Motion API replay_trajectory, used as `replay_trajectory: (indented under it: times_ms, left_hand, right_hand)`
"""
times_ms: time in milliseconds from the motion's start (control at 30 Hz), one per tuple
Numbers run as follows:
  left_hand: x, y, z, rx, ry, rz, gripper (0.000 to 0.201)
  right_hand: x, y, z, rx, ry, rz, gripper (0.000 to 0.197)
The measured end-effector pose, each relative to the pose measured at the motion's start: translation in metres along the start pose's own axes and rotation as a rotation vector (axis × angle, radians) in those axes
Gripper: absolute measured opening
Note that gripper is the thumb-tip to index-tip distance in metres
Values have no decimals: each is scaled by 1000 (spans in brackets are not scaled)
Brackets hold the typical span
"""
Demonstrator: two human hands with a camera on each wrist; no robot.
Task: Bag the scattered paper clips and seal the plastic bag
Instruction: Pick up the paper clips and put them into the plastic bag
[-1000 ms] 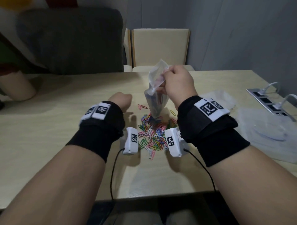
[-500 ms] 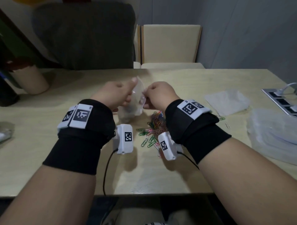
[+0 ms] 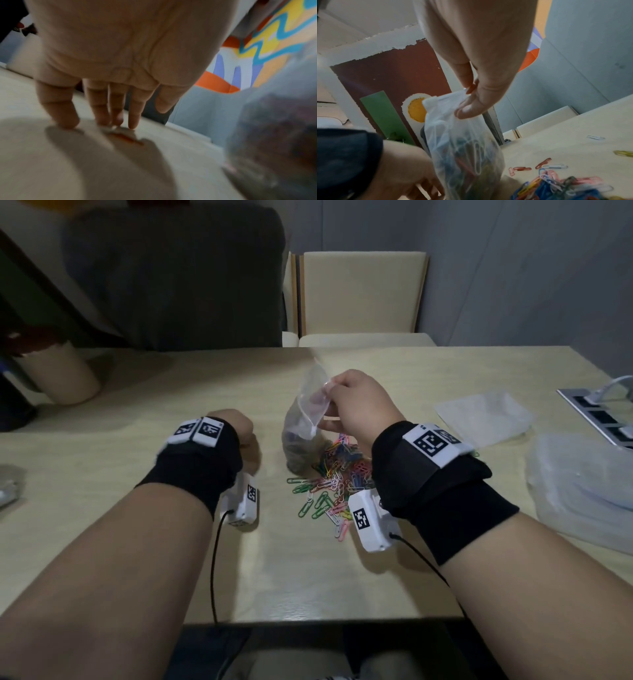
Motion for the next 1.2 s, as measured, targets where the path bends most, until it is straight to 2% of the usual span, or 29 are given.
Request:
replay_trajectory:
  times_ms: [67,167,233,300,400,567,633,800,933,1033,1200]
  left_hand:
    - [-9,2,-5,46,-30,48,13]
    - [-40,7,-30,103,94,82,10]
    - [-61,16,-43,-39,112,141,10]
    - [-73,33,-55,-239,88,267,10]
    - [-77,61,-67,-485,28,458,24]
    - [-74,66,-62,-631,-1,506,37]
    - [-73,51,-53,-700,-38,490,32]
    - [-70,-9,-28,-809,-10,231,12]
    - [-69,-35,-13,-798,52,70,21]
    - [-75,-42,-12,-782,113,3,31]
    - [-87,-30,-25,-644,219,57,48]
  right_hand:
    - [1,-2,8,-18,-73,-3,21]
    - [3,-9,17,-22,-138,-67,21]
    - [5,-16,23,-14,-175,-129,23]
    - [7,-21,28,-33,-211,-173,23]
    - [6,-26,33,-31,-227,-209,23]
    - [4,-36,35,-24,-233,-236,20]
    - [6,-38,34,-10,-218,-238,20]
    - [6,-20,32,-49,-184,-167,19]
    - [4,4,32,-32,-169,-57,16]
    - [-2,6,24,5,-84,-38,18]
    - [-16,7,-12,-96,142,20,28]
Point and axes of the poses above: each hand's wrist, its own x-axis towards the middle knuckle, its own y-axis out of the palm, z = x × y, the point moved 6 cm from there along x, towards the middle knuckle, and after that the axes turned 8 degrees about -y, right-handed, at the moved point
